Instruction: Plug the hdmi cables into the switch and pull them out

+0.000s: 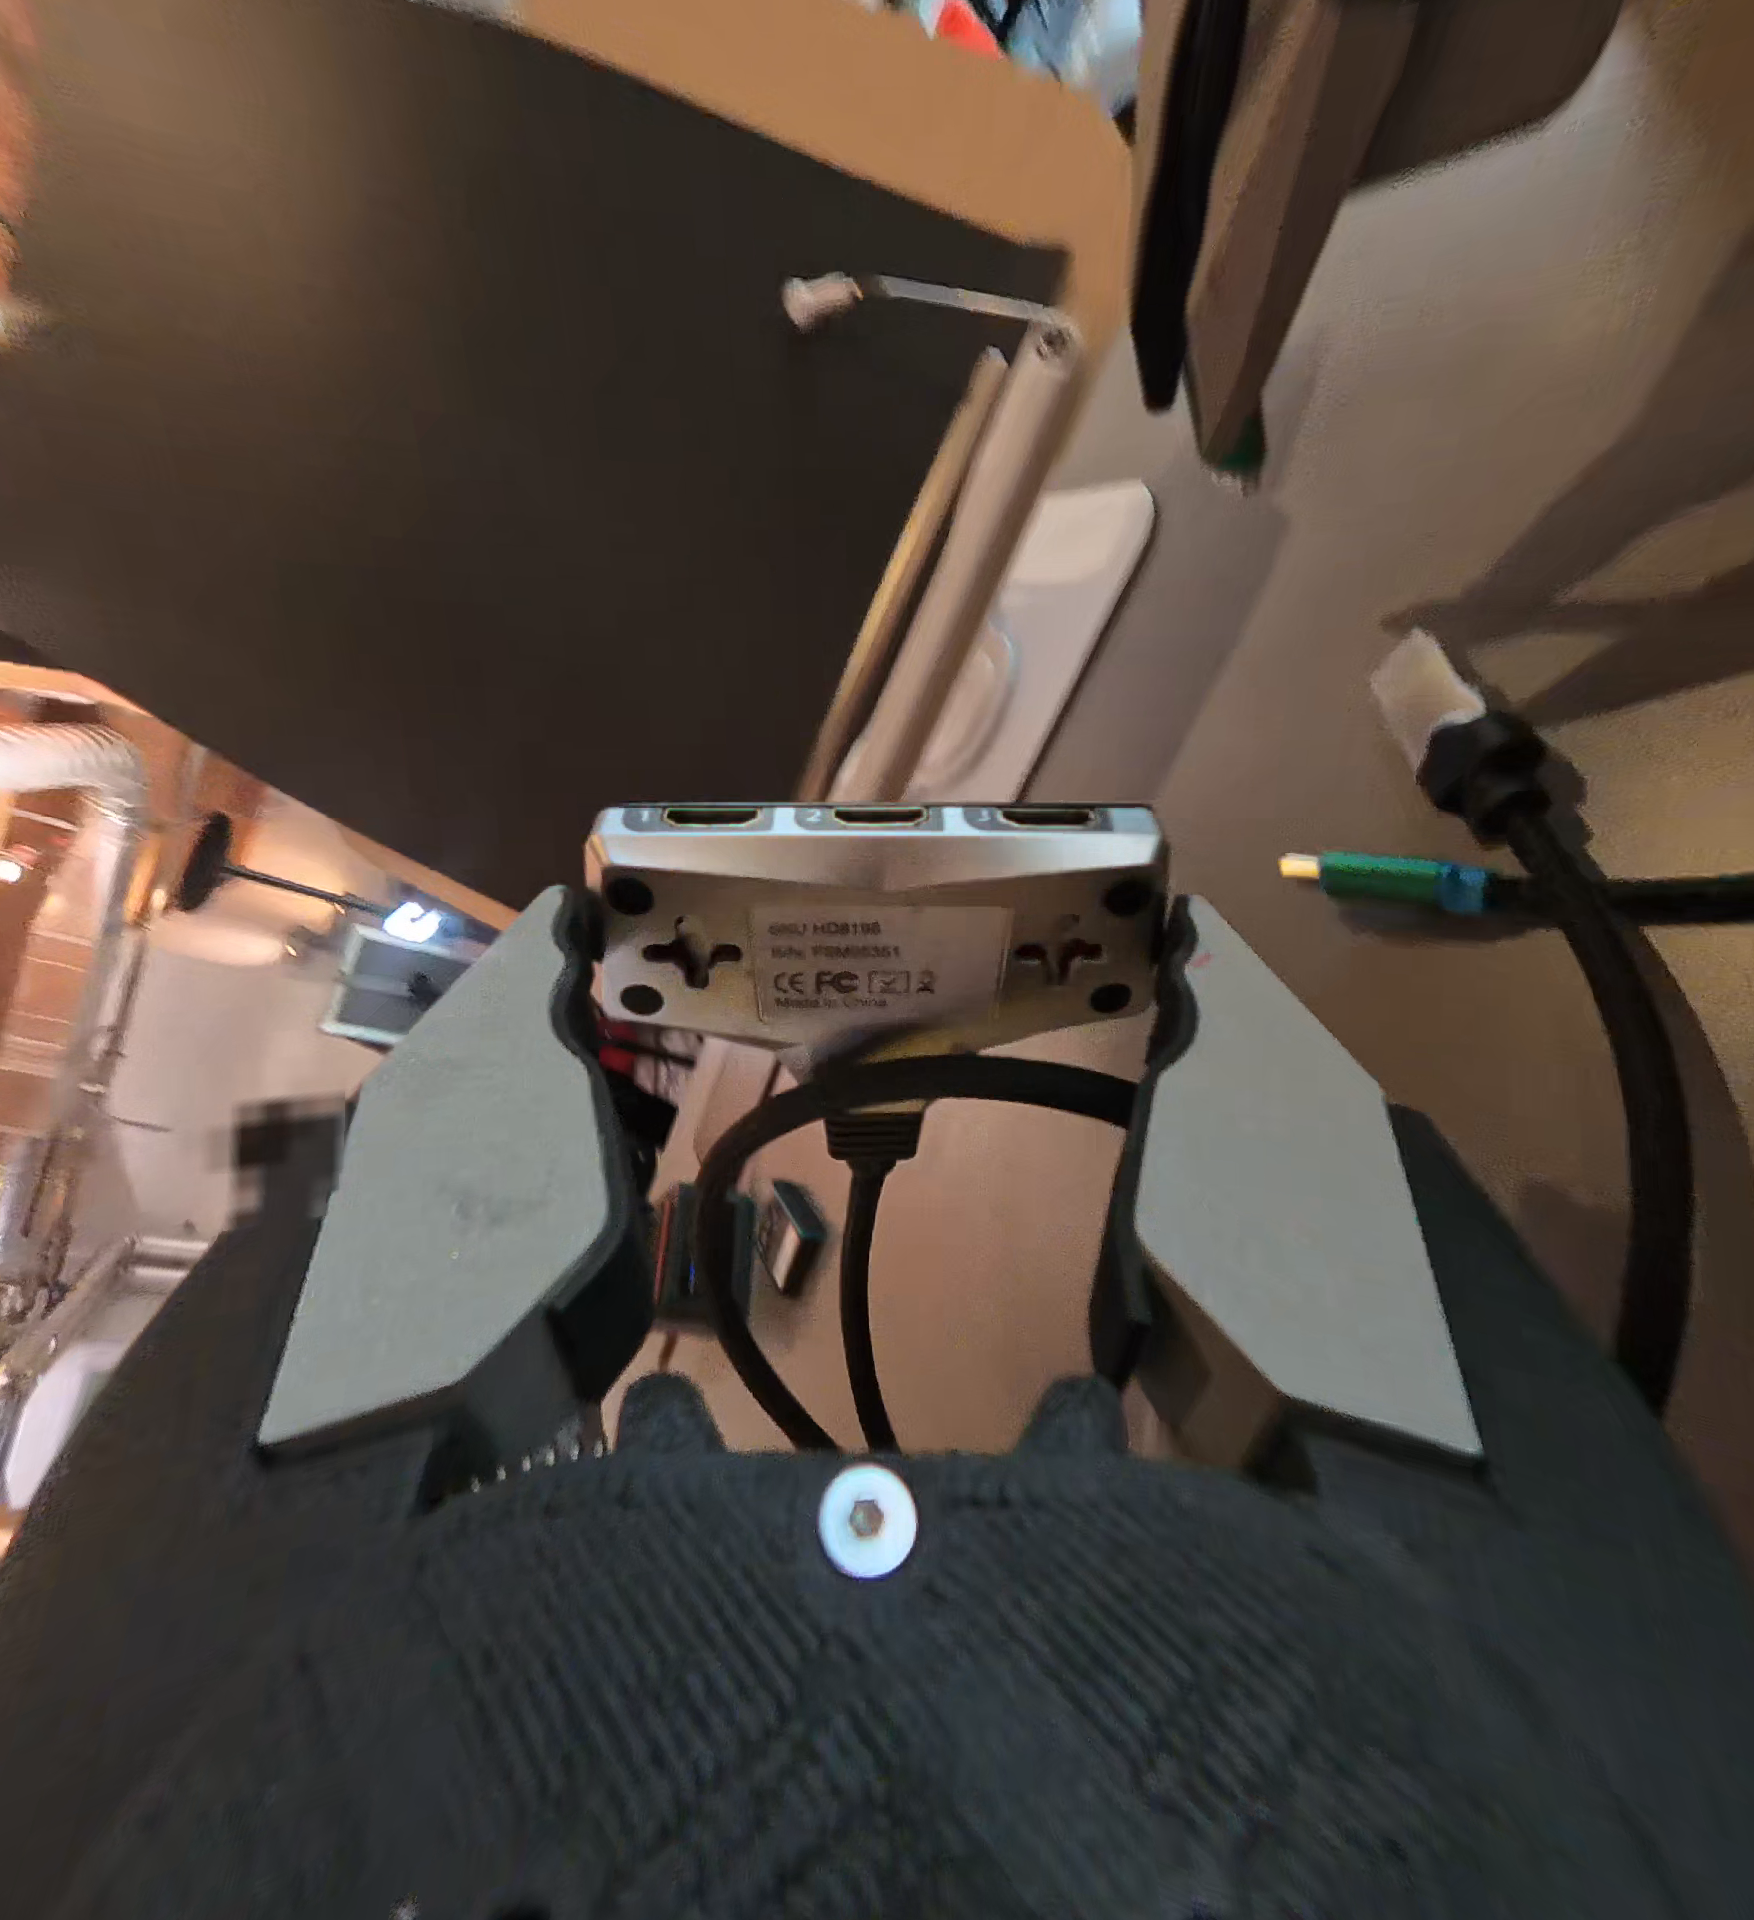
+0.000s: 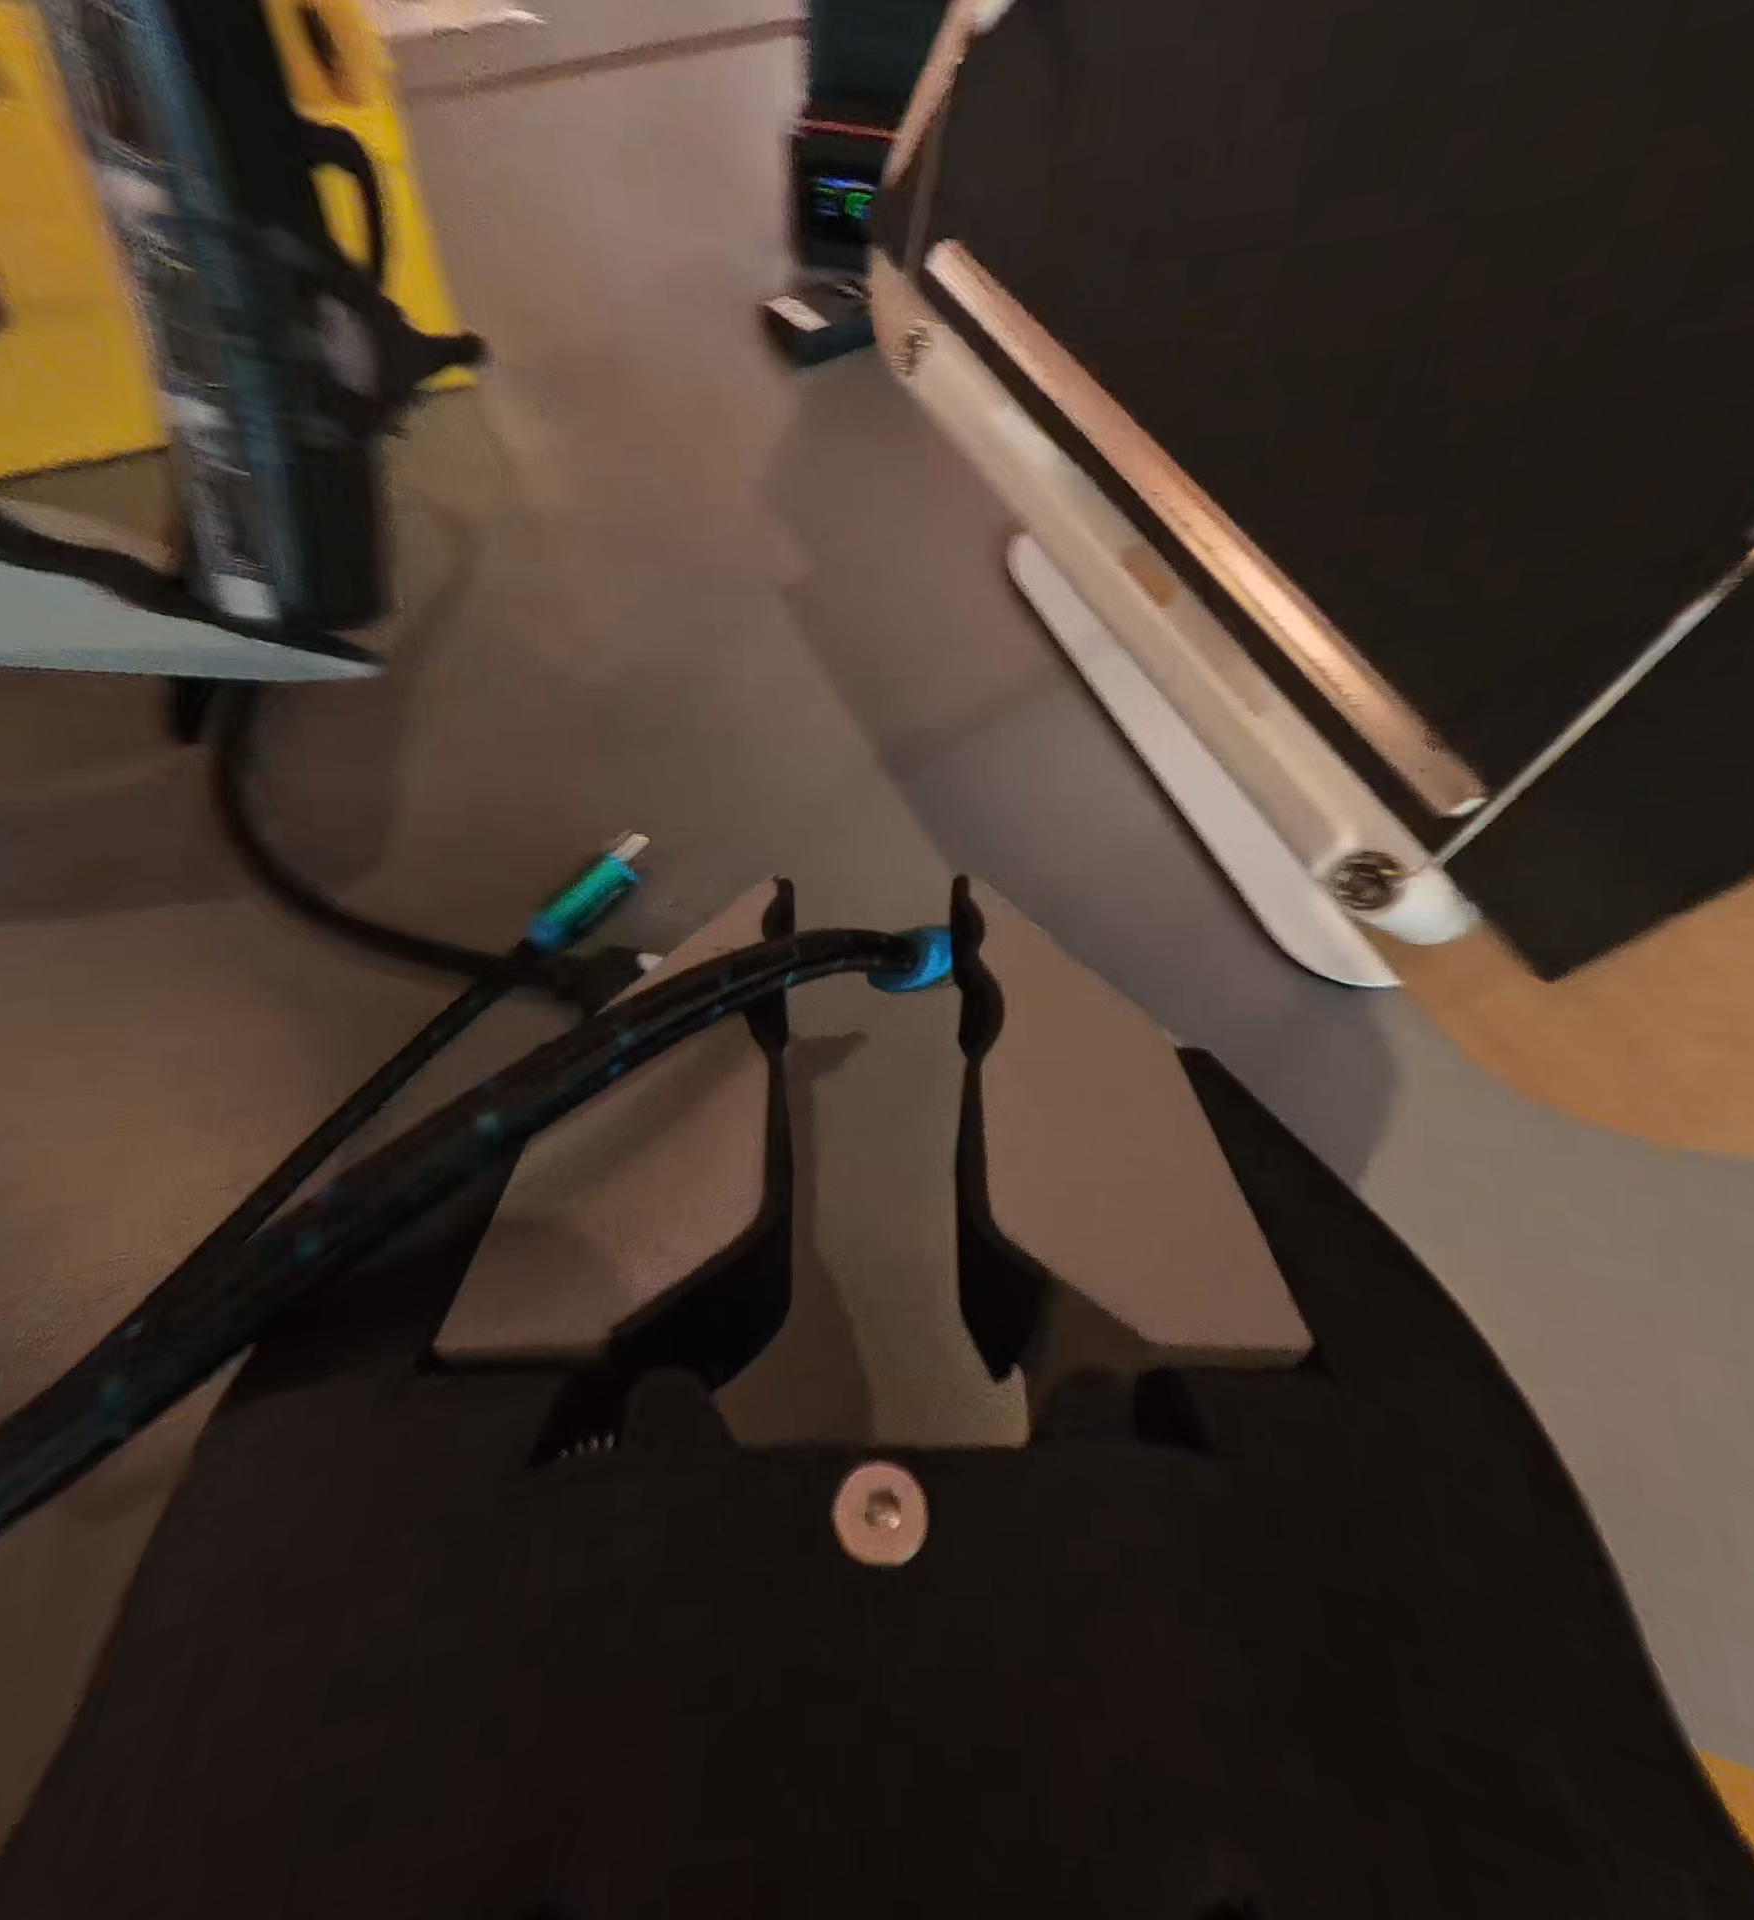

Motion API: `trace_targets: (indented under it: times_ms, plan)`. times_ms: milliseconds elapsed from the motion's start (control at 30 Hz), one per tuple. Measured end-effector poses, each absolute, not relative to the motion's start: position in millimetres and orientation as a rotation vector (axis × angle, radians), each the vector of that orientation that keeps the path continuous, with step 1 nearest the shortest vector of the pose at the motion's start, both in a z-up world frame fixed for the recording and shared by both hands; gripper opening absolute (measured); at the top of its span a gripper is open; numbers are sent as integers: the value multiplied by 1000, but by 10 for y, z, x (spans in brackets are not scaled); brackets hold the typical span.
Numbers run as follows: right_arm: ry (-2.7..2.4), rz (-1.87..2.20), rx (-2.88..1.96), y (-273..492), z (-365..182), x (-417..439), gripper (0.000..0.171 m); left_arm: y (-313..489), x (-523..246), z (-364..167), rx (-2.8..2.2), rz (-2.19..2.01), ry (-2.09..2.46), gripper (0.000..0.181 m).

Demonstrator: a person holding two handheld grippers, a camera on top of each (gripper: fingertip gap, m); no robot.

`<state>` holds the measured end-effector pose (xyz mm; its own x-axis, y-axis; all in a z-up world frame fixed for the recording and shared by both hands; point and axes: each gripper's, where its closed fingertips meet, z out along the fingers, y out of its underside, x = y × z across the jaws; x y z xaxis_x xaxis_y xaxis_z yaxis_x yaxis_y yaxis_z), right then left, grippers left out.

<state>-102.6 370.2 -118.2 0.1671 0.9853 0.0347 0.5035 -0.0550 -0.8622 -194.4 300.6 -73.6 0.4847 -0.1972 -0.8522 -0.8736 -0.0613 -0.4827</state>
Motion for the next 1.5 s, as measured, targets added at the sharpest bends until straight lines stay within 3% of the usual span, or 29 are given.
trace_targets:
  times_ms: [133,233,500,567,667,833,933,1000,1100,1167,1300,1367,1400,1433,1500]
  plan:
    - [-1539,738,-1564,3465,-1169,-1175,28,2937,-1821,-493,-1395,671,873,106]
    - [-1408,746,-1723,3631,-1226,-1161,39,2876,-1689,-413,-1296,648,845,106]
    - [-1365,980,-1629,3501,-951,-1167,60,2943,-1608,-617,-1301,556,854,107]
    - [-1471,1019,-1667,3372,-1076,-1155,51,2951,-1620,-686,-1341,480,845,107]
    - [-1314,852,-1944,3804,-1352,-938,52,2946,-1686,-668,-1359,444,817,107]
    - [-1319,489,-1896,3996,-1299,-718,47,2956,-1827,-622,-1376,432,757,107]
    - [-1332,308,-1987,3967,-1309,-540,21,2958,-1875,-609,-1365,449,742,106]
    - [-1355,139,-2189,3916,-1380,-266,34,2954,-1896,-598,-1358,449,732,106]
    - [-1267,-17,-2203,3954,-1044,-44,35,2904,-1873,-530,-1322,419,724,107]
    - [-1259,154,-2042,3807,-709,-293,36,2841,-1813,-477,-1283,382,734,106]
    - [-1482,885,-1616,2743,-371,-1251,41,2793,-1784,-475,-1279,385,740,106]
    - [-1488,975,-1572,2590,-450,-1539,65,2757,-1748,-483,-1270,382,759,106]
    - [-1492,982,-1572,2578,-514,-1654,64,2742,-1729,-488,-1267,385,770,106]
    - [-1500,988,-1578,2578,-583,-1748,57,2730,-1709,-496,-1264,389,782,107]
    - [-1592,1021,-1592,2521,-741,-1868,25,2715,-1670,-513,-1261,406,809,106]
